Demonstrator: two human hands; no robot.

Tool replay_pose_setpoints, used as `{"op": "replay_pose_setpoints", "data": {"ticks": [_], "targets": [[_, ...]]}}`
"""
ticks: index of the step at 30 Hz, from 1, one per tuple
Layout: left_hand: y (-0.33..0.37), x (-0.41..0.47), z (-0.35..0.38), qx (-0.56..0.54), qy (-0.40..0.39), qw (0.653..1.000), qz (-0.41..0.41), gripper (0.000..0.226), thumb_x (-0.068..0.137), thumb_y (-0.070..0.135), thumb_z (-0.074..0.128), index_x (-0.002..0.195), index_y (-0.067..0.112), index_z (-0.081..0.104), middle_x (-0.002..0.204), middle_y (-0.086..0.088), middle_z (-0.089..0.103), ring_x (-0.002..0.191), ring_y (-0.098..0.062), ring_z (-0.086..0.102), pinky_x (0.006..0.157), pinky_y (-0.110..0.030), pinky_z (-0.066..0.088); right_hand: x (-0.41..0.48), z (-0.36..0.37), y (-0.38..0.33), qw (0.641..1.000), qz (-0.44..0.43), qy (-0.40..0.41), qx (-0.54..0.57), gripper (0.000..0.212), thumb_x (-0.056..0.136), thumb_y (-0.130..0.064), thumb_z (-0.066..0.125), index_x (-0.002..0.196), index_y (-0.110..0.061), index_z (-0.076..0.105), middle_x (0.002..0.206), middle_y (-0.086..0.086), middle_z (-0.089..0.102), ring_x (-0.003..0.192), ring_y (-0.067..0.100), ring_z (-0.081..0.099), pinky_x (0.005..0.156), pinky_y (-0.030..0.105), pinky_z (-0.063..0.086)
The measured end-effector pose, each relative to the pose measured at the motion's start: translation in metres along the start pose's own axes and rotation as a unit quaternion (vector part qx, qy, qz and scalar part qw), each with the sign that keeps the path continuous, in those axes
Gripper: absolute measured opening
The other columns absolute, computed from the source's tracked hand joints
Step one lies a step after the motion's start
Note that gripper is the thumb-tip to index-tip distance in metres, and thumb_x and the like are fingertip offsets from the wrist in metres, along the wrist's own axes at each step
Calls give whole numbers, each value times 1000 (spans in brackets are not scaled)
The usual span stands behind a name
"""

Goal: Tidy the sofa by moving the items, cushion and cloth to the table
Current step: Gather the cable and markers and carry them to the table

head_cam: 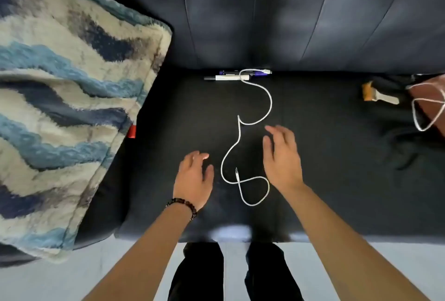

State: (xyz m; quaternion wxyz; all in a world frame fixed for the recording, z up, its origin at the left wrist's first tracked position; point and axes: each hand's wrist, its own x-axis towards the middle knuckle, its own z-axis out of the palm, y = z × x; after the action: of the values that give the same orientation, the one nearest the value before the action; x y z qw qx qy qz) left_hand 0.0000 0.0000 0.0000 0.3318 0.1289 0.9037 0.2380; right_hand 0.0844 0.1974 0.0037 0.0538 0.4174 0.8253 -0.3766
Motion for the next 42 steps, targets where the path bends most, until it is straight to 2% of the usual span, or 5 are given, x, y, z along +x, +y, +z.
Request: {"op": "replay_pose_setpoints", "data": {"ticks": [7,15,25,35,42], "targets": [[-4,81,-6,85,99,990,58,45,90,21,60,132,6,53,144,-19,43,133,-37,41,108,-48,37,71,31,-21,975,-116,-70,-178,92,77,-88,40,155,-41,26,167,13,0,152,42,-9,120,57,-2],[70,179,-20,183,91,964,171,53,92,29,55,140,12,43,149,-12,38,139,-30,33,109,-49,35,36,37,89,957,-111,-30,-267,73,95,-70,37,158,-37,21,168,11,6,153,33,13,124,54,9],[47,195,36,277,166,934,155,49,98,50,39,129,15,51,129,-14,49,118,-35,45,98,-47,33,48,51,110,950,-69,-105,-287,85,86,-81,10,158,-40,-8,166,9,-19,154,30,-11,122,49,-10],[-1,81,39,75,66,982,158,21,101,24,49,105,5,57,147,-13,46,142,-28,35,116,-40,27,22,35,87,983,-94,60,-149,50,90,-52,65,128,-19,63,139,14,54,132,34,47,112,49,39],[3,-25,5,-115,23,992,-51,21,100,31,48,106,11,47,76,7,63,67,-15,59,63,-29,45,-48,-14,55,986,163,-35,4,21,94,-48,59,96,-29,67,76,-10,65,81,16,63,76,28,47]]}}
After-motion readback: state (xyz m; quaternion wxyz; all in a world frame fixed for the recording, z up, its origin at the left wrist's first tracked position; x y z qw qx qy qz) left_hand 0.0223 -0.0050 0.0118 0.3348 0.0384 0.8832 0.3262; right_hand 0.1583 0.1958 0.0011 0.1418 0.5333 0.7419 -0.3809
